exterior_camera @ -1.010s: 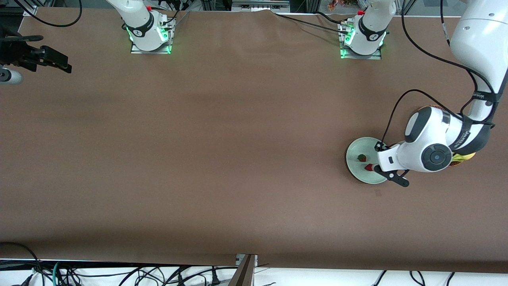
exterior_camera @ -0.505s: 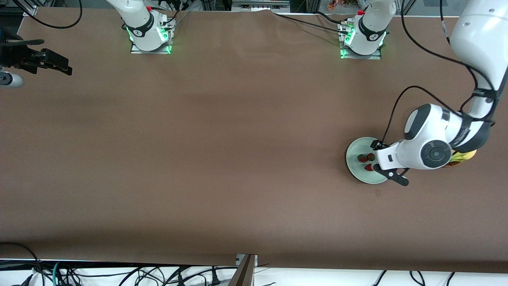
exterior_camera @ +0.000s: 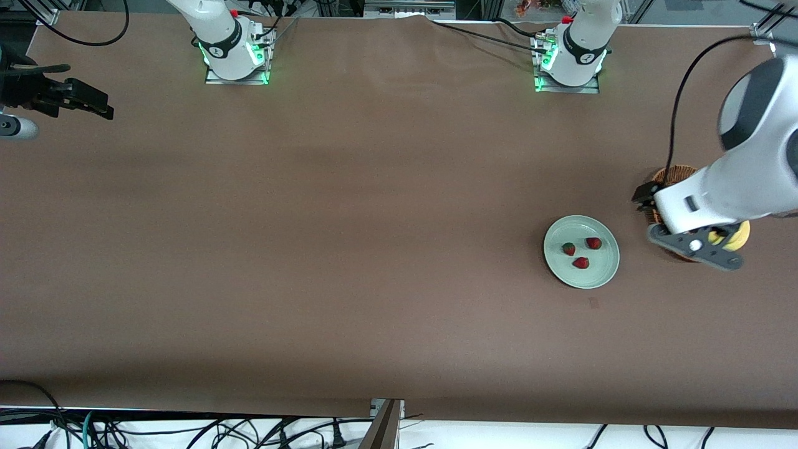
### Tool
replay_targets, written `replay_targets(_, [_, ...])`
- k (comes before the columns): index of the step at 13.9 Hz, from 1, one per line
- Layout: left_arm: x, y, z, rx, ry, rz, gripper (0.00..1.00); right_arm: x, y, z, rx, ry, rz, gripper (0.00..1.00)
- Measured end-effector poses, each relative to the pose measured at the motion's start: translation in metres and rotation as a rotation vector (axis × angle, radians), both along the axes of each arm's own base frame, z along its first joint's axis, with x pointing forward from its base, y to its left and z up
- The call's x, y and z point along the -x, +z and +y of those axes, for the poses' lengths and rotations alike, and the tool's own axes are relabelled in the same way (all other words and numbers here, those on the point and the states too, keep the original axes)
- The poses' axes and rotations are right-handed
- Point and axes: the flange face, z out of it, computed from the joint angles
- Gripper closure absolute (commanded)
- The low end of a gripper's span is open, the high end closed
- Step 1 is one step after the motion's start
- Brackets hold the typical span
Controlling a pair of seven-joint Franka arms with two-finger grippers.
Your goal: Collect all strawberries into plate
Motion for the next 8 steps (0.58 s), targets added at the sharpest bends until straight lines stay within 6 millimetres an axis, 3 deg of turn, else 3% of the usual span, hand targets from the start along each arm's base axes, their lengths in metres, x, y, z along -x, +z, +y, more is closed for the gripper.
replay_targets(5, [0.015,0.052,0.002,0.037,0.049,-0.064,0.00,-0.002,-0.001,0.000,0.001,-0.001,0.001,0.00])
replay_targets(8, [0.033,0.068,0.020,0.108,0.159,-0.067,0.00,-0.002,-0.001,-0.001,0.002,-0.001,0.001,0.00])
